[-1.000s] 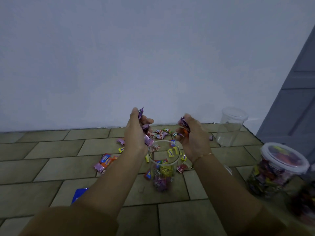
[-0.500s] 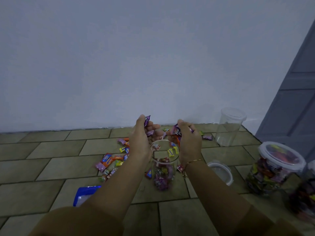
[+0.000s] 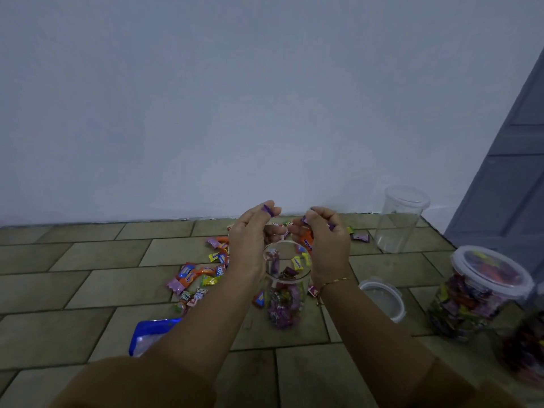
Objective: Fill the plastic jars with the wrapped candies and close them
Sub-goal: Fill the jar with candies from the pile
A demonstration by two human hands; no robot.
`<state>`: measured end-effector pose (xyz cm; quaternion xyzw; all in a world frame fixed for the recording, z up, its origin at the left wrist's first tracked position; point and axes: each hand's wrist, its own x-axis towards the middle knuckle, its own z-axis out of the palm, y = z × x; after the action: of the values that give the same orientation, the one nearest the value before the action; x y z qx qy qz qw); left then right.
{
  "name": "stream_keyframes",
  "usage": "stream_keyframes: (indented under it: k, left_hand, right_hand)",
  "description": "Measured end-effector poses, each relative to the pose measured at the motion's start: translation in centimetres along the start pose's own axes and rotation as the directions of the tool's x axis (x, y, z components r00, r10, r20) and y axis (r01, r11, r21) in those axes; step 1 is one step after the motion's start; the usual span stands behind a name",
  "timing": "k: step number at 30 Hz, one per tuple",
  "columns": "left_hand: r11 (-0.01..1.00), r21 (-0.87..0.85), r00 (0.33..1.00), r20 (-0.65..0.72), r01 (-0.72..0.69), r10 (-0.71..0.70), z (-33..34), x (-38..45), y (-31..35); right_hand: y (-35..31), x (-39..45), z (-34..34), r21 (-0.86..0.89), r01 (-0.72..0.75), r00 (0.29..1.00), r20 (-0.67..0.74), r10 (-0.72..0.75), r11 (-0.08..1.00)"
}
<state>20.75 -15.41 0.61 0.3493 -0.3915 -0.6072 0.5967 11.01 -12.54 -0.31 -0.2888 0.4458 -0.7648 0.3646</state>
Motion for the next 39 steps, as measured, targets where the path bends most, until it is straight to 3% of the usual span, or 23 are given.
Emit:
stream_keyframes:
  k: [7,16,20,23,25,27,29,31,34,36,39]
  left_hand:
    - [0.994,0.079,0.996,0.033,-0.08,0.078,0.0,-0.4,-0.1]
    - [0.996,0.059,0.998,0.021,-0.065,0.064,0.1,-0.2,-0.2]
    - [0.992,-0.12,0.999,0.039,0.042,-0.037,-0.3,0.4,-0.1]
    - [0.956,-0.26,0.989,0.094,0.138,-0.117,-1.7,1.5,0.4]
    - [0.972,-0.181,0.987,0.082,0.152,-0.139,-3.1,2.3,-0.2]
    - [0.968,0.206,0.987,0.047,0.144,-0.157,-4.8,3.1,-1.7]
    - [0.732,0.679,0.982,0.097,0.054,-0.163,-6.6,3.8,-3.6]
    - [0.424,0.892,0.946,0.26,-0.159,-0.192,-8.3,4.2,-5.3]
    - [0.018,0.924,0.891,0.374,-0.383,-0.257,-10.5,4.4,-7.5]
    - [-0.093,0.897,0.878,0.396,-0.432,-0.269,-11.3,4.4,-8.4]
    - [-0.241,0.834,0.853,0.418,-0.497,-0.311,-11.4,4.3,-8.7]
  right_hand:
    - [0.0,-0.2,0.0,0.015,0.028,1.0,0.009,-0.028,1.0]
    - [0.3,0.0,-0.2,-0.004,0.034,0.999,0.002,-0.034,0.999]
    - [0.3,0.6,-0.8,0.148,-0.087,0.995,0.053,0.08,0.985]
    - [0.2,1.4,-1.7,0.24,-0.088,0.995,0.072,0.073,0.967]
    - [0.5,2.0,-2.7,0.191,-0.055,0.998,0.027,0.05,0.98]
    - [1.5,2.6,-4.1,-0.083,0.039,0.998,-0.049,-0.043,0.996]
    - [3.3,3.2,-5.8,-0.512,0.139,0.986,-0.011,-0.169,0.848]
    - [5.8,3.8,-7.6,-0.778,0.157,0.987,0.109,-0.115,0.609]
    - [8.8,3.9,-9.4,-0.932,0.271,0.959,0.282,0.013,0.242]
    - [10.0,4.0,-9.7,-0.927,0.36,0.927,0.369,0.072,0.106]
    - [11.4,4.5,-9.8,-0.929,0.368,0.915,0.354,0.194,-0.043]
